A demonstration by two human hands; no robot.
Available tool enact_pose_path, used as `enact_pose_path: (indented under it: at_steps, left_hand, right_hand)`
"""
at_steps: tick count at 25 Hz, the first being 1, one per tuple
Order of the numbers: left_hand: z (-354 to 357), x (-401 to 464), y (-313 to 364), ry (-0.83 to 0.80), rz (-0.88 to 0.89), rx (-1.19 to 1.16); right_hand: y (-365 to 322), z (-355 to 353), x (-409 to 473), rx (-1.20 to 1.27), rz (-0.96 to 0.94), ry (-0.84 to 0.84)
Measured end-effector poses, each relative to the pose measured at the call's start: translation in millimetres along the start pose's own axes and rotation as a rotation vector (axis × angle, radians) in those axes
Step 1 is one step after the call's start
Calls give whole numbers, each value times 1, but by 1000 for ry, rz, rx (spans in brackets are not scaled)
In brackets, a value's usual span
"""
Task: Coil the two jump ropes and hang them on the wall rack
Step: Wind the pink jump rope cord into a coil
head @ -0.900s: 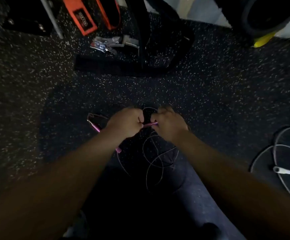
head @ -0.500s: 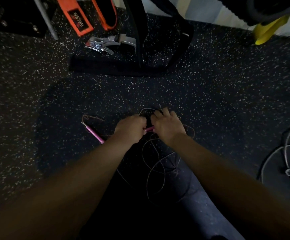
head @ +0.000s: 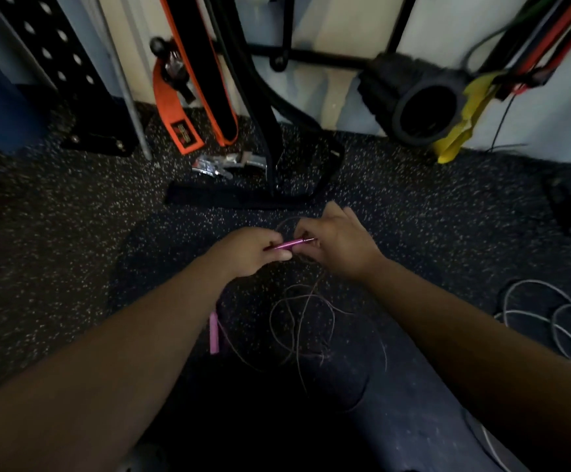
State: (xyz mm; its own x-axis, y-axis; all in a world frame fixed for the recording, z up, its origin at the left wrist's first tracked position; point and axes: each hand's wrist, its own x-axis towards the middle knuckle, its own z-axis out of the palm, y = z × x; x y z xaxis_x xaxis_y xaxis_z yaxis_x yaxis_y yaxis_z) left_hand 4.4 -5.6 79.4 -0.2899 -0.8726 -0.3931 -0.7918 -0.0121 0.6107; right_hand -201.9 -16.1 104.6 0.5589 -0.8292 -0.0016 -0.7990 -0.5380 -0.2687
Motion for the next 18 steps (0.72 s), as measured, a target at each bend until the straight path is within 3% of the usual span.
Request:
enact_pose_path:
  at_steps: [6,12,18]
  left_hand:
    - [-52,-59,67,102,61,-17]
    - [-89,-107,121,140,291,-54]
    - [-102,-135,153,196,261,159]
  right_hand:
    - [-31,-97,-20,35,-29,-74]
    - [-51,-172,-60,133,-39,196]
    - [-61,-212,-93,143,-55,332]
